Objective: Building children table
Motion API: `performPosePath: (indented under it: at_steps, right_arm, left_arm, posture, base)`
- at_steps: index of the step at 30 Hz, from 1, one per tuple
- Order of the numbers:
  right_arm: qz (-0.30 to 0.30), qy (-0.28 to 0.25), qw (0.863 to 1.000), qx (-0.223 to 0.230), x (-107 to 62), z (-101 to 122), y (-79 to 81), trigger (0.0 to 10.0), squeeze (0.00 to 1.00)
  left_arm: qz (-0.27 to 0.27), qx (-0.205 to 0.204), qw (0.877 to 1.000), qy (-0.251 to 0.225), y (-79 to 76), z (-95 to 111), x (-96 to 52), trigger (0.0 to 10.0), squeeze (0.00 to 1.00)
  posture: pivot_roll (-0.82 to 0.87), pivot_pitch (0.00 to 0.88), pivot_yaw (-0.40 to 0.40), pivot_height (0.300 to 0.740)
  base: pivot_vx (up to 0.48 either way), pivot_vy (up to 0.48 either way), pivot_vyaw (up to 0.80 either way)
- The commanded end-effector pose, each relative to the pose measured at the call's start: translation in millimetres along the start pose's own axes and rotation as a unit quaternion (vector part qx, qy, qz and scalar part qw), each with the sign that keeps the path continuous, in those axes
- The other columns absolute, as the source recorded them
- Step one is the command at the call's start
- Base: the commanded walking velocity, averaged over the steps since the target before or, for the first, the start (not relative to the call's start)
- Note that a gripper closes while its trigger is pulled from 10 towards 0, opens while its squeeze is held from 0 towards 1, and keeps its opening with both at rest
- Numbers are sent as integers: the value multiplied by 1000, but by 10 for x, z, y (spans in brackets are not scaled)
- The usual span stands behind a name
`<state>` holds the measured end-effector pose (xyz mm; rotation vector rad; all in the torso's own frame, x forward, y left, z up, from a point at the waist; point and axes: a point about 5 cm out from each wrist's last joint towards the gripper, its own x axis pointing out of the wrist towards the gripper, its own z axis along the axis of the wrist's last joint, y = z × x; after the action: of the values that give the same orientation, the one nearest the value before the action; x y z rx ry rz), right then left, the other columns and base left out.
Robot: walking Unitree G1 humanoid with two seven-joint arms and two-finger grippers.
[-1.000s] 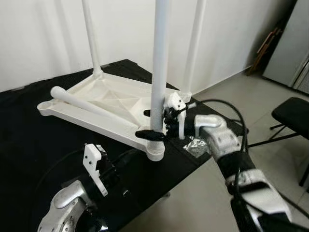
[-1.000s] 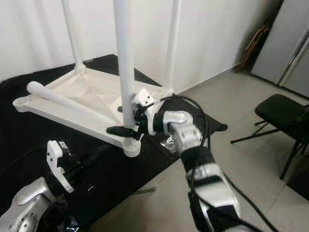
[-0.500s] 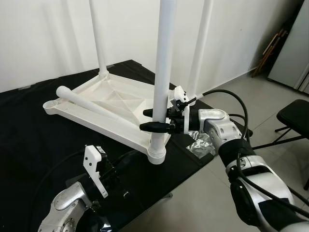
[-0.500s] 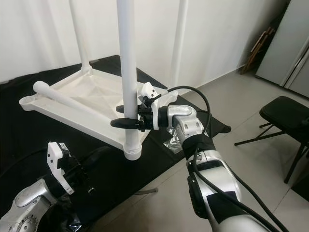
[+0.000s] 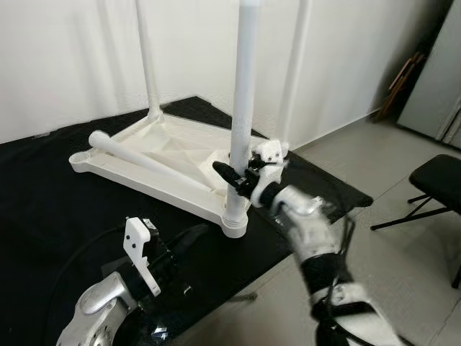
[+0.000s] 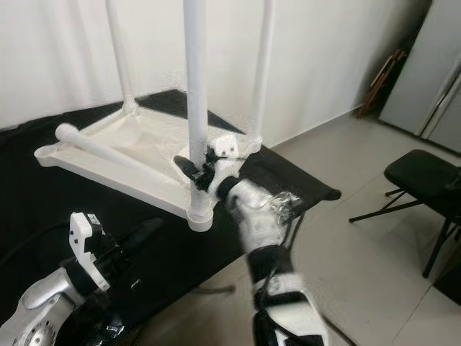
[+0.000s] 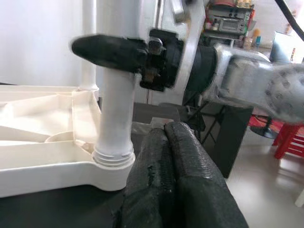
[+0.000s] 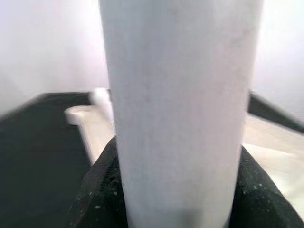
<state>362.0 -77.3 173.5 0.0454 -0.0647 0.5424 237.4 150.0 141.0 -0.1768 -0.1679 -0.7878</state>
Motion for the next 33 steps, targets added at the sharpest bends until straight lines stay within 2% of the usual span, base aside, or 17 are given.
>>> performPosePath:
  at_steps: [1,4,9,10,11,12,13,14,17,18,20,21,22,26,27,30,33]
  right_arm:
    - [27,72,997,-10,-50,-274,120,0,0]
    - [30,99,995,-2,-55,-357,109,0,0]
    - [40,91,995,2,-31,-300,125,0,0]
    - [43,89,995,3,-37,-276,135,10000,0]
    - [43,89,995,3,-37,-276,135,10000,0]
    - [88,78,993,22,-66,-209,199,10000,353]
    - [150,77,985,20,-96,-172,264,10000,1000]
    - [150,77,985,20,-96,-172,264,10000,1000]
    - [229,76,970,16,-141,-109,326,10000,1000]
    - [267,64,961,-7,-155,-20,295,10000,1000]
    - [267,64,961,-7,-155,-20,295,10000,1000]
    - [284,59,956,-32,-139,36,230,10000,1000]
    - [321,56,943,-61,-99,143,107,10000,902]
    - [336,56,938,-63,-91,192,69,10000,902]
    - [342,55,936,-61,-90,214,56,10000,0]
    - [386,65,918,-61,-29,370,-83,10000,0]
    - [401,74,911,-59,-4,405,-134,10000,0]
  left_arm:
    - [0,-1,1000,2,18,3,6,10000,0]
    - [1,-3,1000,0,23,3,25,10000,0]
    - [0,2,1000,1,23,3,27,10000,0]
    - [2,4,1000,1,21,3,25,10000,0]
    - [2,4,1000,1,21,3,25,10000,0]
    - [3,5,1000,0,19,5,25,10000,0]
    - [1,4,1000,1,14,3,26,10000,0]
    - [1,4,1000,1,14,3,26,10000,0]
    - [-3,2,1000,3,9,0,29,10000,0]
    - [-4,1,1000,3,7,-2,31,10000,0]
    - [-4,1,1000,3,7,-2,31,10000,0]
    - [-5,1,1000,3,5,-3,32,10000,0]
    - [-3,2,1000,2,3,-6,34,10000,0]
    - [-2,2,1000,2,3,-6,34,10000,0]
    - [-2,2,1000,2,2,-6,34,10000,0]
    - [-4,3,1000,5,-10,-11,32,10000,0]
    - [-4,3,1000,5,-17,-10,24,10000,0]
  posture:
    - [-54,0,-15,740]
    - [-38,0,-28,740]
    - [-39,0,-34,740]
    - [-34,0,-36,740]
    - [-34,0,-36,740]
    - [-32,0,-37,740]
    - [-35,0,-31,740]
    - [-35,0,-31,740]
    - [-35,0,-31,740]
    - [-34,0,-32,740]
    - [-34,0,-32,740]
    - [-29,0,-36,740]
    - [-25,0,-38,740]
    - [-25,0,-38,740]
    - [-21,0,-38,740]
    - [-7,0,-39,740]
    - [-4,0,-40,740]
  base:
    - [0,0,0]
    - [0,0,0]
    - [0,0,0]
    - [0,0,0]
    - [0,0,0]
    - [0,0,0]
    - [0,0,0]
    - [0,0,0]
    - [0,0,0]
    - [0,0,0]
    - [0,0,0]
    - [0,0,0]
    - [0,0,0]
    - [0,0,0]
    - [0,0,0]
    - [0,0,0]
    - [0,0,0]
